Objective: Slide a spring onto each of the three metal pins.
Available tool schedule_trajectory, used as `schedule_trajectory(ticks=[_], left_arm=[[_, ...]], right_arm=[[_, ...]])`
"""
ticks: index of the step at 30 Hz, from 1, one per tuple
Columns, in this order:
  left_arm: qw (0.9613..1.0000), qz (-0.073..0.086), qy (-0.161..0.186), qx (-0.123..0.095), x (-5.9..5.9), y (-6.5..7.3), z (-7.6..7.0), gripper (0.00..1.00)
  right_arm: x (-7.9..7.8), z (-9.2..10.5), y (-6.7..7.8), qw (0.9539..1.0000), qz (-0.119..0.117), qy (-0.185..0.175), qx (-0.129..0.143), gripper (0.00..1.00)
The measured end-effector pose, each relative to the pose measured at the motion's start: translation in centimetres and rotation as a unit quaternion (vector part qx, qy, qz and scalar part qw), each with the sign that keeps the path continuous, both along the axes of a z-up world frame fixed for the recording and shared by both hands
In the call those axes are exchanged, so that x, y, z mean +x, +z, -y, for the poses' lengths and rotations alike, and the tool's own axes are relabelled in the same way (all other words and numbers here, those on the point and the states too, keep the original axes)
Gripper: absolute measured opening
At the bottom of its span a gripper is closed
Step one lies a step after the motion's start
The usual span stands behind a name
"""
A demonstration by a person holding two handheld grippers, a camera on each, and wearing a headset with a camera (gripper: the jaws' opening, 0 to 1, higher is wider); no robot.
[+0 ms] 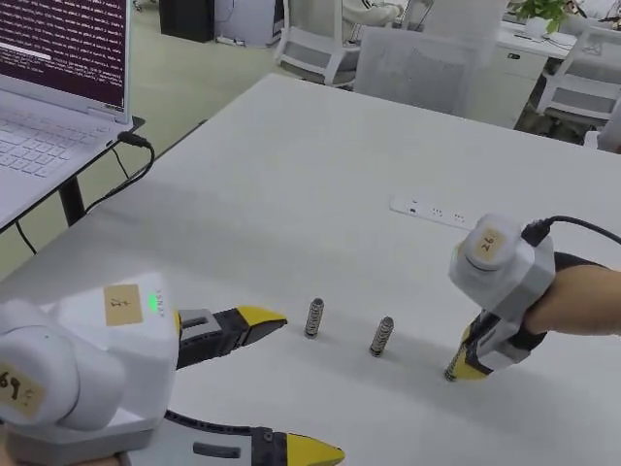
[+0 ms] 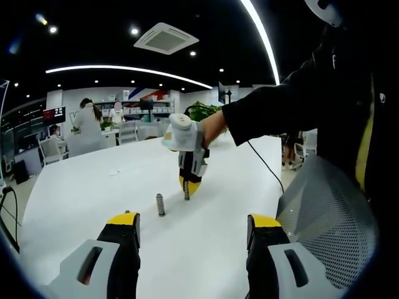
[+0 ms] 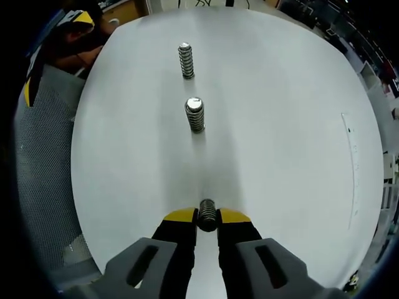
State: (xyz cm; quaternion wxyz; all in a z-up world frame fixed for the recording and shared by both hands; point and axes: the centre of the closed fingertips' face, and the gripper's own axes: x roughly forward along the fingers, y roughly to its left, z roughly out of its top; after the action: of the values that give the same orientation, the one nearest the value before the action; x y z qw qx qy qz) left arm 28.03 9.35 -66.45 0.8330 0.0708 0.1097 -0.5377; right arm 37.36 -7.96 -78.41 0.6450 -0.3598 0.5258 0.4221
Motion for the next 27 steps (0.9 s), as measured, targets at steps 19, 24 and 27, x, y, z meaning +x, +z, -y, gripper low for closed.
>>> schedule_trajectory(ticks=[19, 24, 27], left_arm=[[1.0000, -0.001, -0.001, 0.002, 0.2, -0.2, 0.0, 0.67], [1.0000, -0.003, 0.002, 0.004, 0.4, -0.3, -0.1, 0.67], [1.0000, -0.003, 0.001, 0.004, 0.5, -0.4, -0.1, 0.67]], right_arm=[[0.2, 0.4, 1.1, 0.9977, 0.043, -0.031, 0.043, 0.46], [-0.2, 0.4, 1.8, 0.9953, 0.065, -0.040, 0.059, 0.52], [-0.6, 0.0, 2.5, 0.9919, 0.079, -0.053, 0.084, 0.53]])
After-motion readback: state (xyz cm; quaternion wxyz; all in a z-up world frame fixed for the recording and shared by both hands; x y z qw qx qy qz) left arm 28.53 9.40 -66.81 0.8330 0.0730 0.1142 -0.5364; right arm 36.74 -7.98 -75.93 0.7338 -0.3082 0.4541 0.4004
